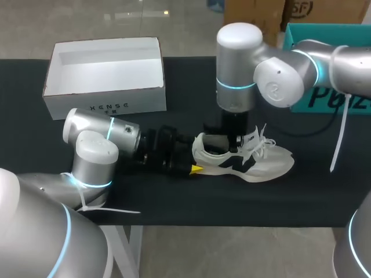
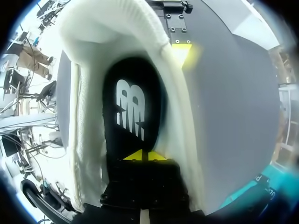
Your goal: Take the shoe out of the shoebox, open the shoe tongue, remove and reinsert the insole, then place the shoe into the shoebox
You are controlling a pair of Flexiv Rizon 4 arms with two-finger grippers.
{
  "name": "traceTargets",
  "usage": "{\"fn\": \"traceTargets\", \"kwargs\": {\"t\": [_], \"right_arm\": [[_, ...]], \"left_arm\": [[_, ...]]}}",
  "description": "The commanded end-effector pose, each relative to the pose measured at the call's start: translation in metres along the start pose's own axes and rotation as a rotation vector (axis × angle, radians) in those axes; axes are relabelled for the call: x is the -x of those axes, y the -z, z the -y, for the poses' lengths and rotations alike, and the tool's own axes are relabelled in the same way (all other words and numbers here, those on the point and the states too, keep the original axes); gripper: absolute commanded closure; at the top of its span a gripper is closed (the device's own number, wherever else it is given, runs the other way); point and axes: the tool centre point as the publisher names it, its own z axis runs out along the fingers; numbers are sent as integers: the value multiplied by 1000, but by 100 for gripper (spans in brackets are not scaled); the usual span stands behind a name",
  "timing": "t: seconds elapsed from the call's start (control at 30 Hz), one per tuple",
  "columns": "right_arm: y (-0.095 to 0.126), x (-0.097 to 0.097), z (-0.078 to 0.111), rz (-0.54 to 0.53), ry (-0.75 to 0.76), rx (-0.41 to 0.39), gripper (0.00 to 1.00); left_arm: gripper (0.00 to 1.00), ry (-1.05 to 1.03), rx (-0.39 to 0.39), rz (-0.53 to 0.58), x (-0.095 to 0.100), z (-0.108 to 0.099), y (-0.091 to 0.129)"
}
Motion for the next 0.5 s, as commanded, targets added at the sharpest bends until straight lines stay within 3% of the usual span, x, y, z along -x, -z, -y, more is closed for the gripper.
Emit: {"fn": "traceTargets", "kwargs": {"t": [0.03,0.5], "right_arm": [[-26,-7,-5,11,4,-14,100],[15,-11,-7,35,3,5,100]], "left_arm": [[100,1,3,1,4,-1,-3],[100,1,3,1,4,-1,-3]]}}
